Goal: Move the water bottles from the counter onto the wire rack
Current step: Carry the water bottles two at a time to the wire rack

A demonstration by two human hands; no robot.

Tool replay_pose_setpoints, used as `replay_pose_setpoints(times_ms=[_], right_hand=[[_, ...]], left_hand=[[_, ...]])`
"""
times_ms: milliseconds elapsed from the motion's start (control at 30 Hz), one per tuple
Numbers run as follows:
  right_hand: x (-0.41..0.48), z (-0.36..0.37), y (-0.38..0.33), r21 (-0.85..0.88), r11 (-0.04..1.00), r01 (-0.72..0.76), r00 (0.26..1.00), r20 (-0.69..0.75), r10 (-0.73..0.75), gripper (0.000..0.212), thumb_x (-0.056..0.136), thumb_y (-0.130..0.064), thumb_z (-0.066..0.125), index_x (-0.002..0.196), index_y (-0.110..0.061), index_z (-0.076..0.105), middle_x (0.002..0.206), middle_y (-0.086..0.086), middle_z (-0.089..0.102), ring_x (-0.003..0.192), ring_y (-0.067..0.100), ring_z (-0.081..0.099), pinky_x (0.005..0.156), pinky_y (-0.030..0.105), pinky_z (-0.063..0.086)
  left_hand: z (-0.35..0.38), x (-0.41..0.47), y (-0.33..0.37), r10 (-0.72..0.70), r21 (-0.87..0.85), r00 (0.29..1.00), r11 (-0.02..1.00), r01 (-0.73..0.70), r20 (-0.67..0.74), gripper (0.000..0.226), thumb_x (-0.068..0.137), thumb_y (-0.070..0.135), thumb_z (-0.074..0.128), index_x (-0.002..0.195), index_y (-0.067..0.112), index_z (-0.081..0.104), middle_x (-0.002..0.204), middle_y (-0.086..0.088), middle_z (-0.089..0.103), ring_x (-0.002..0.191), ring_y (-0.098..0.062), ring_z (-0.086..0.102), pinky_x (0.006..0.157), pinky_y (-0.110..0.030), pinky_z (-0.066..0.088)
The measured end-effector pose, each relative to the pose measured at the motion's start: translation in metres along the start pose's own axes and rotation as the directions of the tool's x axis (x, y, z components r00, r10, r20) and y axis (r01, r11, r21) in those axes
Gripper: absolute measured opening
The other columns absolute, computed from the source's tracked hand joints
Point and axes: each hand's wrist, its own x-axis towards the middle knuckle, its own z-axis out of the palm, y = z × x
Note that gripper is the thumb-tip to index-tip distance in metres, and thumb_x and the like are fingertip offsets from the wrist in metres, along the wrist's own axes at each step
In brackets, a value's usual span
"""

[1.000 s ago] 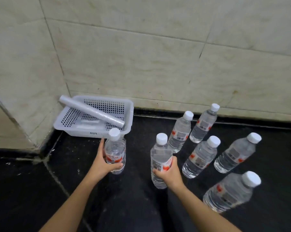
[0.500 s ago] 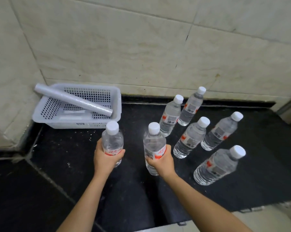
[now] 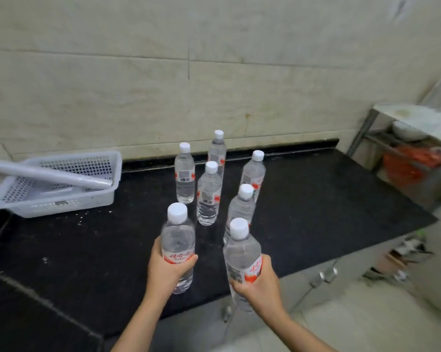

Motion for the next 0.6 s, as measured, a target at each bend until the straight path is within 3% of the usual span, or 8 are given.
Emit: replay_pose_setpoints(times_ms=[67, 167, 333, 467, 600], right_hand=[[-0.015, -0.041, 0.022, 0.039, 0.999, -0.004, 0.998, -0.066, 0.006, 0.050, 0.057, -0.024, 0.082, 0.079, -0.031, 0.038, 0.084, -0.007, 0.059, 0.079, 0.014, 0.059, 0.065, 0.021, 0.043], [-0.032, -0.105, 0.059, 0.078, 0.996, -0.048, 0.981, -0.186, 0.062, 0.049, 0.059, -0.020, 0.082, 0.085, -0.026, 0.041, 0.081, -0.008, 0.056, 0.078, 0.016, 0.057, 0.062, 0.016, 0.042], [-0.064, -0.208, 0.111, 0.084, 0.987, -0.137, 0.889, -0.430, 0.160, 0.052, 0.058, -0.028, 0.082, 0.092, -0.022, 0.042, 0.089, 0.001, 0.061, 0.088, 0.027, 0.061, 0.074, 0.034, 0.047], [-0.079, -0.282, 0.131, 0.106, 0.987, -0.123, 0.785, -0.597, 0.162, 0.054, 0.060, -0.027, 0.082, 0.094, -0.021, 0.041, 0.098, 0.006, 0.063, 0.095, 0.029, 0.062, 0.074, 0.031, 0.043], [-0.084, -0.345, 0.135, 0.136, 0.987, -0.086, 0.676, -0.720, 0.158, 0.053, 0.061, -0.023, 0.082, 0.093, -0.020, 0.039, 0.093, 0.001, 0.056, 0.094, 0.029, 0.061, 0.078, 0.034, 0.045]], left_hand=[[0.036, -0.033, 0.011, 0.019, -0.028, 0.996, 0.999, -0.017, 0.085, 0.062, 0.056, -0.010, 0.079, 0.097, 0.026, 0.050, 0.089, 0.009, 0.059, 0.084, -0.018, 0.058, 0.081, -0.031, 0.042], [0.090, -0.078, 0.018, 0.051, -0.047, 0.977, 0.998, -0.042, 0.205, 0.061, 0.058, -0.010, 0.078, 0.087, 0.034, 0.049, 0.088, 0.010, 0.060, 0.080, -0.007, 0.058, 0.078, -0.029, 0.042], [0.173, -0.134, 0.039, 0.085, -0.037, 0.923, 0.996, -0.076, 0.375, 0.055, 0.057, -0.007, 0.080, 0.088, 0.029, 0.051, 0.084, 0.003, 0.062, 0.077, -0.018, 0.059, 0.067, -0.016, 0.047], [0.225, -0.161, 0.065, 0.117, -0.032, 0.853, 0.993, -0.117, 0.508, 0.059, 0.047, 0.014, 0.084, 0.091, 0.034, 0.051, 0.096, -0.001, 0.064, 0.086, -0.018, 0.061, 0.080, -0.030, 0.045], [0.272, -0.173, 0.091, 0.179, -0.041, 0.799, 0.981, -0.190, 0.574, 0.053, 0.057, 0.009, 0.083, 0.089, 0.034, 0.049, 0.099, -0.005, 0.064, 0.092, -0.022, 0.061, 0.083, -0.034, 0.046]])
